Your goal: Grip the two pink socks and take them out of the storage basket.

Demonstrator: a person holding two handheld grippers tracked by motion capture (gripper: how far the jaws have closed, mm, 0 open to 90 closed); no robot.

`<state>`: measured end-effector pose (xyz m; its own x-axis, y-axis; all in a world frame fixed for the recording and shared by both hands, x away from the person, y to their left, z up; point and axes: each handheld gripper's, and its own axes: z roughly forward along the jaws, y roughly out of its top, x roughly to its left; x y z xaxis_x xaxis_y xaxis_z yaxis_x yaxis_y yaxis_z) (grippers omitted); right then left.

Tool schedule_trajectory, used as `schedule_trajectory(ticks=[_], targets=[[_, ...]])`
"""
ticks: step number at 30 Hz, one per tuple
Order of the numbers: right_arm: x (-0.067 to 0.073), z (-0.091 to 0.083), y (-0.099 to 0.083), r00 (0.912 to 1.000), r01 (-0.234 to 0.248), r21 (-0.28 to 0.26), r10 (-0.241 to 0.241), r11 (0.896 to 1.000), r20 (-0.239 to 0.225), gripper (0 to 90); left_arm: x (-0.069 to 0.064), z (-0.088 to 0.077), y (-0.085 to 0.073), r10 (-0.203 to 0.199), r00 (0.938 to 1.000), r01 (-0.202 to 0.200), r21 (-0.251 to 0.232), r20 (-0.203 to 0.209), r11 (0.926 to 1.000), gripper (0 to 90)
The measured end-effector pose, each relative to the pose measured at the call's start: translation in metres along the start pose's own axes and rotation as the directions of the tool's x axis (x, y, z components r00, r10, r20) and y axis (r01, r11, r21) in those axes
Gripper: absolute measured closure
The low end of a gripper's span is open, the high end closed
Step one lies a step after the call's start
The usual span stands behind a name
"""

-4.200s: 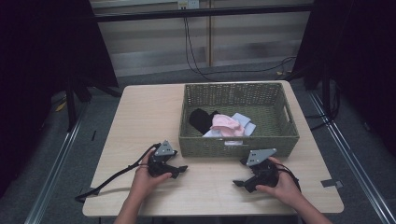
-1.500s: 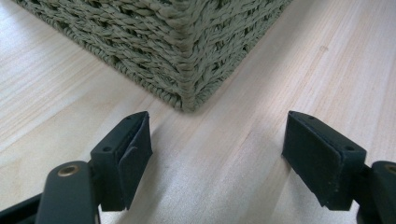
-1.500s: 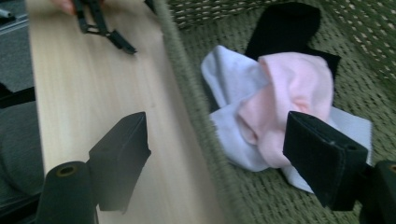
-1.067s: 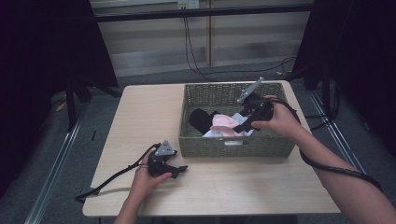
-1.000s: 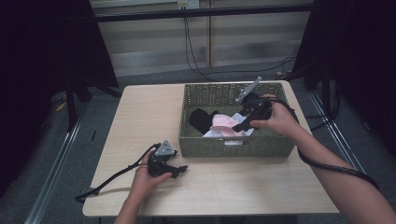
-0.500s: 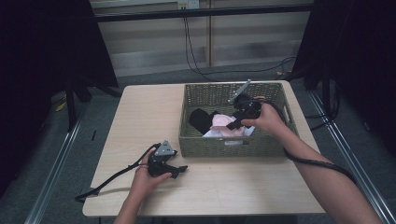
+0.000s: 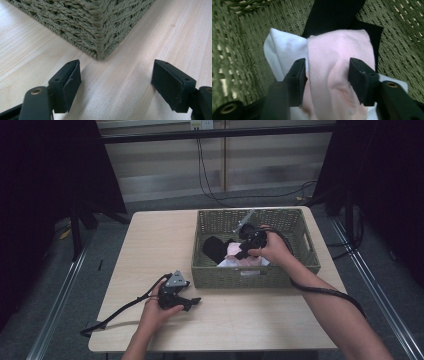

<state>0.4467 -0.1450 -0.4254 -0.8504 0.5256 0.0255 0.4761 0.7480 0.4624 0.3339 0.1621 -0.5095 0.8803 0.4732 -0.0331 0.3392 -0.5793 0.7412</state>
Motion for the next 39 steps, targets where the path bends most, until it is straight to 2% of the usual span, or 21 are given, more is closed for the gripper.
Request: schedule_trajectory(ticks=[4,6,9,11,17,22,27,39], targets=[[-0.002,0.008,0.001,0.9999,-0.009,0.037,0.009,0.999,0.011,67.5,0.000,0.000,0.000,0.000,1.0000,0.000,0.000,0.000,1.0000,23.2],[-0.003,0.008,0.001,0.9993,-0.033,0.043,0.032,0.999,0.019,75.8,0.000,0.000,0.000,0.001,1.0000,-0.001,0.000,0.001,1.0000,23.2],[-0.008,0.002,0.000,0.9973,-0.074,0.031,0.074,0.997,0.001,83.3,0.000,0.000,0.000,0.001,1.0000,-0.001,0.000,0.001,1.0000,23.2],[-0.010,-0.005,-0.002,0.9965,-0.084,0.020,0.084,0.996,-0.001,85.5,0.000,0.000,0.000,0.000,1.0000,0.000,0.000,0.001,1.0000,23.2],[-0.014,-0.029,-0.006,0.9915,-0.129,-0.040,0.129,0.991,-0.017,86.3,0.000,0.000,0.000,0.005,1.0000,-0.005,0.003,0.001,1.0000,23.2],[-0.016,-0.047,-0.011,0.9916,-0.130,-0.057,0.129,0.990,-0.009,86.4,0.000,0.000,0.000,0.005,1.0000,-0.005,0.003,0.000,1.0000,23.2],[-0.020,-0.067,-0.017,0.9886,-0.150,-0.088,0.149,0.985,-0.021,86.5,0.000,0.000,0.000,0.005,1.0000,-0.005,0.003,0.002,1.0000,23.2],[-0.023,-0.110,-0.027,0.9863,-0.164,-0.127,0.162,0.978,-0.031,86.4,0.000,-0.001,0.000,0.005,1.0000,-0.005,0.007,0.002,1.0000,23.2]])
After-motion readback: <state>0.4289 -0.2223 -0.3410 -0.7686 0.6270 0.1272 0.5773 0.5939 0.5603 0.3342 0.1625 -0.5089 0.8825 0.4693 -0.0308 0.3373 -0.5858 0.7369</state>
